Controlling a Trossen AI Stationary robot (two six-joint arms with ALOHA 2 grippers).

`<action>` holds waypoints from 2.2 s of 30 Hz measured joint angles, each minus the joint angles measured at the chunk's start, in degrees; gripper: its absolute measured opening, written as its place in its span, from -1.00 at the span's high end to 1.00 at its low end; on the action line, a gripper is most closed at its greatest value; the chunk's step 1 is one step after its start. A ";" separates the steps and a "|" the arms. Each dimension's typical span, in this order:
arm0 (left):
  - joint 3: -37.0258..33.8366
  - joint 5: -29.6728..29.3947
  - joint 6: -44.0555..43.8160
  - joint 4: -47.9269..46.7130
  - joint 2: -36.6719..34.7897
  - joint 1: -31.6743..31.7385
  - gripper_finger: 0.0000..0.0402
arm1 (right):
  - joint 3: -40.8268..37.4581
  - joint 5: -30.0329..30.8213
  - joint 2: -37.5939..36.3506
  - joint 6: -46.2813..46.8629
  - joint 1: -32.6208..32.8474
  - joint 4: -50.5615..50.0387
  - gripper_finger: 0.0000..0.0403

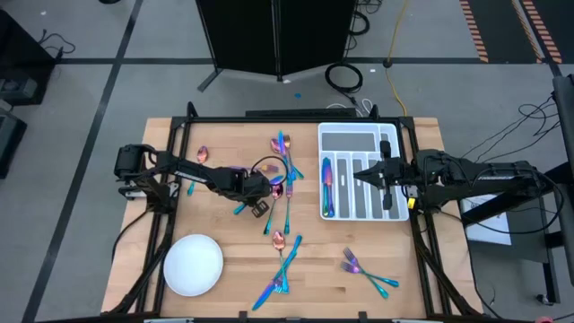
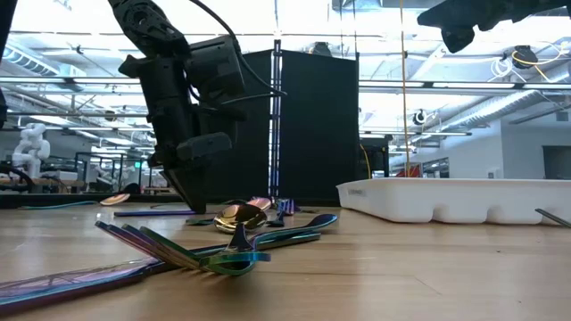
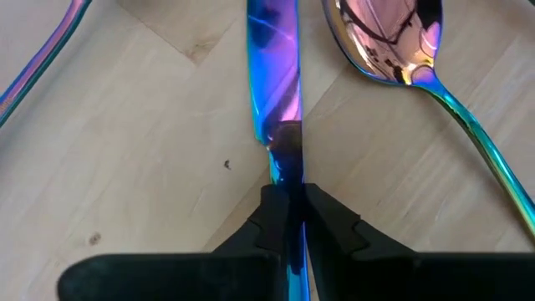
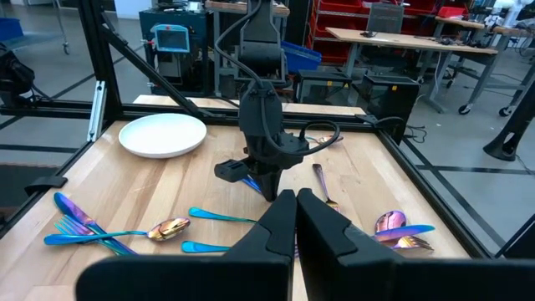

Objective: Sort silverware
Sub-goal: Put the blue knife into the utensil organizer

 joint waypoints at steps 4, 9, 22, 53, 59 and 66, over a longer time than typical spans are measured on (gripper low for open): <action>0.00 -0.06 0.26 0.00 0.00 0.00 0.84 | -0.01 0.00 0.00 0.00 0.00 0.00 1.00; -0.07 0.18 0.63 -0.14 -0.46 0.00 0.84 | 0.00 0.00 0.00 0.00 0.01 0.00 1.00; -0.26 1.34 0.92 -0.89 -2.49 0.97 0.85 | -0.01 0.00 0.02 0.00 0.00 0.04 1.00; -0.11 8.71 9.70 -1.18 -3.60 8.07 0.84 | -0.66 -11.84 38.95 -28.23 -0.32 28.67 1.00; -0.09 8.71 9.58 -2.13 -9.63 8.00 0.84 | -0.63 -12.00 43.18 -27.98 -2.30 31.47 1.00; -0.02 8.71 7.34 -2.48 -10.78 7.29 0.84 | -0.63 -12.02 43.03 -26.29 -3.49 31.84 1.00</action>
